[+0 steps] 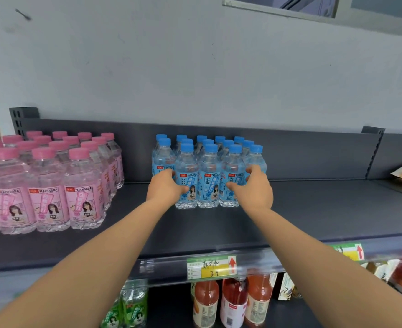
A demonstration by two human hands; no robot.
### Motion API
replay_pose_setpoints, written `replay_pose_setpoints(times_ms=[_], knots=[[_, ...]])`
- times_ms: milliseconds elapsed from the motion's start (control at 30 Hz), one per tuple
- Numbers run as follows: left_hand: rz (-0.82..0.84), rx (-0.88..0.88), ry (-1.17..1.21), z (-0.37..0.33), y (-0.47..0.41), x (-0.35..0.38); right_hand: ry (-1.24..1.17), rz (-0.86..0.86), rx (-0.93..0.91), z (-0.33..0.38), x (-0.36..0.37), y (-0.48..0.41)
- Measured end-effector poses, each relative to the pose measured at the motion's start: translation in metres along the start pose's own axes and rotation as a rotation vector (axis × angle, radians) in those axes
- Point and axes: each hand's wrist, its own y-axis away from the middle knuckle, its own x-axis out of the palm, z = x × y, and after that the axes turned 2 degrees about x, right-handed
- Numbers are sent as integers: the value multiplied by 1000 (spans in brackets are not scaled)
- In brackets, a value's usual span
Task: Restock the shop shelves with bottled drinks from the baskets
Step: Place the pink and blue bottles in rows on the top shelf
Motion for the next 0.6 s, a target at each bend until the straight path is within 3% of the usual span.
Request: replay_pose_setpoints(times_ms=[233, 467, 600], knots=[[-22, 9, -11, 0, 1, 4, -87, 5, 10, -1, 7, -2], [-38, 2, -65, -13, 11, 1, -102, 136, -33, -9, -18, 5], [-135, 129, -64, -44, 40, 10, -86, 123, -98, -16, -46, 22]])
